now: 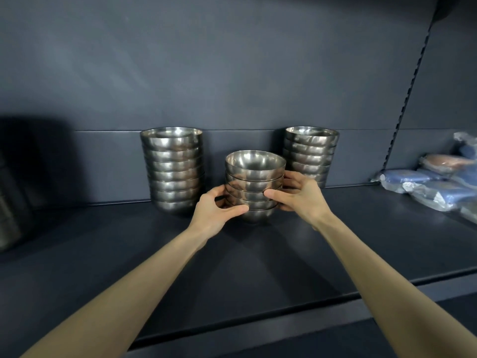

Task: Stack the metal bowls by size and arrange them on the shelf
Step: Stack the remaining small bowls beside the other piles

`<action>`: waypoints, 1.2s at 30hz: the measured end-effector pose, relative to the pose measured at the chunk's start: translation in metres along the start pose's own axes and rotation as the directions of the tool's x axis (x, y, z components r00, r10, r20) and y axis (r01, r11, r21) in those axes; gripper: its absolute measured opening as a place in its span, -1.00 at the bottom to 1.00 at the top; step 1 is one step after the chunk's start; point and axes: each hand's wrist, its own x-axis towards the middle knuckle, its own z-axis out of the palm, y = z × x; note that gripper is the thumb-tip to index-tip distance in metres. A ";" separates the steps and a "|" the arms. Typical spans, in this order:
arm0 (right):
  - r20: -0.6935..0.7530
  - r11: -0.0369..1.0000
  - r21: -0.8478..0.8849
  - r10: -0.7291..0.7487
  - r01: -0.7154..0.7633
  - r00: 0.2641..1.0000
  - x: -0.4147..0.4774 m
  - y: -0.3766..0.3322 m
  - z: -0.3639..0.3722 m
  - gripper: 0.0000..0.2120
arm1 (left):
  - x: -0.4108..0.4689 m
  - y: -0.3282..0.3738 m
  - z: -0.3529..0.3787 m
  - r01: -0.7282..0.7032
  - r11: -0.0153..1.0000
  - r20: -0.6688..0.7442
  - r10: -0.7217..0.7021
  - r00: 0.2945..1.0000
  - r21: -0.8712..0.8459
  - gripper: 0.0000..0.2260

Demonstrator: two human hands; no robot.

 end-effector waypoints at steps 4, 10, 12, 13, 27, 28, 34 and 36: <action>-0.015 1.000 -0.008 0.013 -0.014 1.000 0.007 0.000 0.008 -0.31 | 0.008 -0.006 -0.006 -0.021 1.000 0.010 0.022 1.000 -0.008 -0.64; -0.020 1.000 -0.016 0.023 -0.023 1.000 0.011 0.000 0.009 -0.30 | 0.013 -0.012 -0.009 -0.015 1.000 0.027 0.015 1.000 -0.020 -0.59; -0.016 0.999 -0.021 0.026 -0.026 1.000 0.011 0.001 0.009 -0.29 | 0.014 -0.013 -0.009 -0.016 1.000 0.026 0.016 1.000 -0.014 -0.57; -0.015 0.999 -0.023 0.027 -0.027 1.000 0.011 0.001 0.008 -0.29 | 0.014 -0.013 -0.008 -0.018 1.000 0.024 0.018 1.000 -0.010 -0.58; -0.018 0.999 -0.015 0.035 -0.036 0.999 0.012 0.002 0.008 -0.31 | 0.014 -0.010 -0.009 -0.040 0.999 0.038 0.039 0.999 0.032 -0.61; -0.017 0.999 -0.016 0.038 -0.038 0.999 0.012 0.002 0.008 -0.30 | 0.015 -0.011 -0.009 -0.039 0.999 0.035 0.037 0.999 0.038 -0.60; -0.023 0.998 -0.034 0.045 -0.046 0.999 0.011 0.004 0.007 -0.29 | 0.015 -0.011 -0.009 -0.031 0.998 0.039 0.029 0.999 0.060 -0.55; -0.018 0.998 -0.040 0.044 -0.044 0.999 0.010 0.003 0.006 -0.30 | 0.015 -0.010 -0.009 -0.037 0.997 0.045 0.034 0.998 0.061 -0.60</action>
